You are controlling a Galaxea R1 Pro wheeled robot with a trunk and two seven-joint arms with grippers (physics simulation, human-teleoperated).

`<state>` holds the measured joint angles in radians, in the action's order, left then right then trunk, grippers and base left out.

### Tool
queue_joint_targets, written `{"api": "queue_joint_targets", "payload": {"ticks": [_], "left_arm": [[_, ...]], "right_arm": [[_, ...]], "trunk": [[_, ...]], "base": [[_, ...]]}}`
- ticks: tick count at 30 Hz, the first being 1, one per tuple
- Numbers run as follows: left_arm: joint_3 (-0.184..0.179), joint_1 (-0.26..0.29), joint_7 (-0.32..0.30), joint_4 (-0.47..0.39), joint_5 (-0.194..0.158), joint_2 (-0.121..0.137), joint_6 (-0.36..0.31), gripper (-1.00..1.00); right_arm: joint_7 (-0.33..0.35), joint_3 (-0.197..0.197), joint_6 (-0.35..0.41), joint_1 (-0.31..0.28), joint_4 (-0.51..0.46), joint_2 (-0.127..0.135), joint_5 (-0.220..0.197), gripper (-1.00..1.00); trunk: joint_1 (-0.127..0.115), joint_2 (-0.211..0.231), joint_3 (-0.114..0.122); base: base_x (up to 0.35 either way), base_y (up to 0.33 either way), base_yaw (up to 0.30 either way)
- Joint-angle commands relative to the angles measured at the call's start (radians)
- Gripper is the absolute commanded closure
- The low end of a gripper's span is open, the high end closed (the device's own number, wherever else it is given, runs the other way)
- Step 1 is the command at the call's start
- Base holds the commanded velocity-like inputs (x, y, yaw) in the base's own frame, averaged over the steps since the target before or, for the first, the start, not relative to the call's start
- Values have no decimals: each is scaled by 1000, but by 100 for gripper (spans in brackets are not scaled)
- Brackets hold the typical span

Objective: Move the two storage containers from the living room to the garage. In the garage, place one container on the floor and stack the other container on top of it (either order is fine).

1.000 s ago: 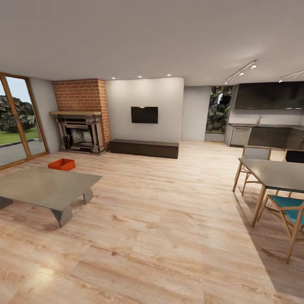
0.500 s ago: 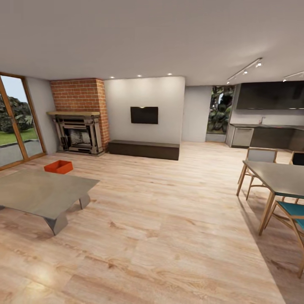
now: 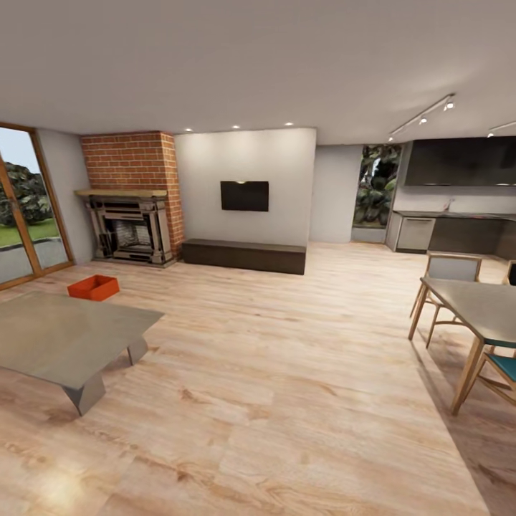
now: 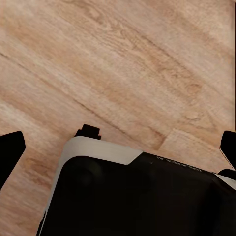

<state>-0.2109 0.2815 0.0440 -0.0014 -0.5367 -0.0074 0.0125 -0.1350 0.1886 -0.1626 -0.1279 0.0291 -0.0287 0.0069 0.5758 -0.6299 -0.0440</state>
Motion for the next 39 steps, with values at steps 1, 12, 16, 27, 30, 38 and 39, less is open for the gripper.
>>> {"api": "queue_joint_targets", "payload": {"ticks": [1, 12, 16, 27, 30, 38, 39], "left_arm": [[-8, 1, 4, 0, -8, 0, 1, -100], [-8, 1, 3, 0, -8, 0, 1, -100], [-8, 1, 3, 0, -8, 0, 1, -100], [-8, 1, 3, 0, -8, 0, 1, -100], [-8, 1, 3, 0, -8, 0, 1, -100], [-8, 1, 3, 0, -8, 0, 1, -100], [-8, 1, 3, 0, -8, 0, 1, -100]], "right_arm": [[-5, 6, -5, -2, 3, 0, 1, -100], [-5, 5, -5, -1, 3, -1, 1, -100], [-5, 5, -5, -2, 3, -2, 1, -100], [6, 5, -3, -1, 3, -2, 1, -100], [7, 5, -3, -1, 3, -2, 1, -100], [9, 5, -3, -1, 3, -1, 1, -100], [9, 5, -3, -1, 3, -1, 1, -100]], "trunk": [[1, -1, -2], [1, -1, -2], [1, -1, -2], [1, -1, -2], [1, -1, -2], [1, -1, -2], [1, -1, -2]], "base": [[326, 0, 0], [326, 0, 0], [326, 0, 0], [326, 0, 0], [326, 0, 0], [326, 0, 0], [326, 0, 0]]}}
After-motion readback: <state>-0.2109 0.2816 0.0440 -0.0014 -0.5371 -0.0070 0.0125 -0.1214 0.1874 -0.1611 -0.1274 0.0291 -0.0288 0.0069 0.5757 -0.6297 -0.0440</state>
